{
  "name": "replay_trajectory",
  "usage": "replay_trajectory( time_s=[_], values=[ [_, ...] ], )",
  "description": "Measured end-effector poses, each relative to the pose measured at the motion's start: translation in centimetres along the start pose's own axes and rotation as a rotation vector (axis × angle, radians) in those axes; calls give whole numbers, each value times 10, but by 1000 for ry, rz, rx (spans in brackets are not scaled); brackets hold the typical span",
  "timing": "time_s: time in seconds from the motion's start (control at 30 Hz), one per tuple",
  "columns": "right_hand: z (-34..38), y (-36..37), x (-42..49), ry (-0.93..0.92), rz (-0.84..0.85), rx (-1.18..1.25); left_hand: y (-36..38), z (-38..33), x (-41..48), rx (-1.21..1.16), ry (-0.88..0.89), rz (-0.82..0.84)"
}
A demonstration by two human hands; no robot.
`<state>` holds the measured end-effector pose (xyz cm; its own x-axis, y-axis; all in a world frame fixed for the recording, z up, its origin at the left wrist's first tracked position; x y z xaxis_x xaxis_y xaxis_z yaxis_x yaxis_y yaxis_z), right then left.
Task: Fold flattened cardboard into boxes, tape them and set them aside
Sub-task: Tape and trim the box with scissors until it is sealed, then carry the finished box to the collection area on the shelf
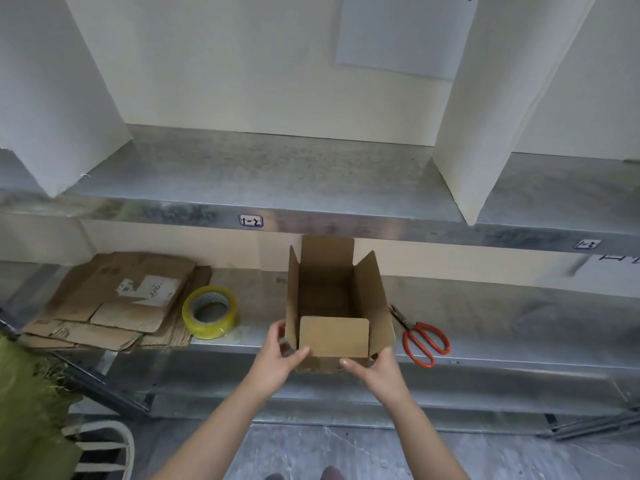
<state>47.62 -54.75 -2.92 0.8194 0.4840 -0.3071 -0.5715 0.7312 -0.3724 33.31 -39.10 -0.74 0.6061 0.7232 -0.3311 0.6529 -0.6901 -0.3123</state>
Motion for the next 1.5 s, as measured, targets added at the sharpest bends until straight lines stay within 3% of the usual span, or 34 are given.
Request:
replay_trajectory(
  time_s=[0.13, 0.23, 0.3, 0.4, 0.5, 0.77, 1.0, 1.2, 1.5],
  values=[
    [-26, 10, 11, 50, -50, -43, 2, 21, 6, 134, -8, -54],
    [-28, 16, 16, 51, -91, -156, 1, 25, 11, 168, 29, 56],
    [-26, 16, 17, 23, -121, -194, -7, 23, 13, 389, 160, 98],
    [-30, 13, 17, -13, -155, -182, -31, 18, 23, 923, 468, -13],
    [-33, 4, 11, -21, -184, -187, -50, 11, 31, 1118, 612, -16],
    [-25, -64, -29, -65, -344, -99, -20, -39, 32, 1196, 727, 63],
    [-55, -182, -65, -91, -490, 77, 89, -65, -5, 1222, 832, 124],
    [-112, -311, -85, -114, -531, 21, 205, -85, -50, 1185, 890, 64],
    [-173, -482, -72, -47, -613, -29, 355, -137, -81, 1185, 869, 114]
  ],
)
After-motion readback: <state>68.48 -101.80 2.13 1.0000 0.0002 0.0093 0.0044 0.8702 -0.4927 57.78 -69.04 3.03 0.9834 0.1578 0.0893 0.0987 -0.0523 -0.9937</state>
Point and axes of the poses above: each hand's wrist, its own x-axis towards the middle knuckle, its own y-axis out of the palm, z = x × y, the point moved 5 cm from there along x, towards the middle knuckle, and after that the axes turned 7 degrees about -z, right-handed, at the moved point
